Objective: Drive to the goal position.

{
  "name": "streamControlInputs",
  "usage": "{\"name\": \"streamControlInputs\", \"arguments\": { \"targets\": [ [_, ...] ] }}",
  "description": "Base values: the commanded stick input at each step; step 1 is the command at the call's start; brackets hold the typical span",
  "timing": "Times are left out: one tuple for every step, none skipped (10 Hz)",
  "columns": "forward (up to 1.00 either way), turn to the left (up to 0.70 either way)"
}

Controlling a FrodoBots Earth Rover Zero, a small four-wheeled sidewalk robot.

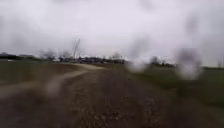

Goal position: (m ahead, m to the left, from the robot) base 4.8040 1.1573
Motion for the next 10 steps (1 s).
{"name": "streamControlInputs", "arguments": {
  "targets": [
    [1.0,0.0],
    [1.0,0.0],
    [1.0,0.0],
    [1.0,0.0],
    [1.0,0.0],
    [1.0,0.0],
    [1.0,0.0],
    [1.0,0.14],
    [1.0,0.31],
    [1.0,0.34]
  ]
}}
